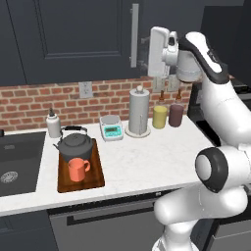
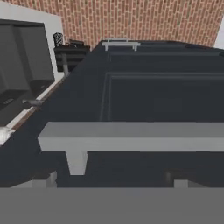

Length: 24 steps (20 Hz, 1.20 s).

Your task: Pick the kettle from the counter and place it on the tray. Then pick the mug from the cabinet and place it on the tray. Then close the cabinet doors.

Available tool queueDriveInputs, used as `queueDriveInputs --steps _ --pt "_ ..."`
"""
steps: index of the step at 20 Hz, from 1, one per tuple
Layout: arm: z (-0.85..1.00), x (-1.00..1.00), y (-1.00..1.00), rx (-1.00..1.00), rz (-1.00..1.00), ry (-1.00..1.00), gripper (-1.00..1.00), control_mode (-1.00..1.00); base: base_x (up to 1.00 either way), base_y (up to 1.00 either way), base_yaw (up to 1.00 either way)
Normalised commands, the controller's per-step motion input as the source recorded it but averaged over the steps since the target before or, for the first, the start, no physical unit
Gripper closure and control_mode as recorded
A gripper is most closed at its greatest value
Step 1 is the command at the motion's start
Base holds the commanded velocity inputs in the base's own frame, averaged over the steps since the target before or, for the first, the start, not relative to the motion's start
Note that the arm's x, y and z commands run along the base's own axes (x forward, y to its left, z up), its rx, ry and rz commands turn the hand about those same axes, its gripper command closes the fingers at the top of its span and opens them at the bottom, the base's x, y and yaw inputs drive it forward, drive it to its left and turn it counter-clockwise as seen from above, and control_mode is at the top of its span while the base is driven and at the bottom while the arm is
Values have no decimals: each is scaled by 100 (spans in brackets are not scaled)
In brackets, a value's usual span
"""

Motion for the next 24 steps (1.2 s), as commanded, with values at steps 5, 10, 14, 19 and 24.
queueDriveInputs --steps 5,10,14,19,24 --pt "9 -45 -32 0 9 -2 -100 -100 0 0 0" --pt "11 -46 -37 0 6 -6 -100 -100 0 0 0" --pt "3 -69 -13 0 1 -8 -100 -100 0 0 0" --pt "0 -79 5 0 -9 -8 -100 -100 0 0 0" --pt "1 -65 15 -2 -29 -1 -100 -100 0 0 0"
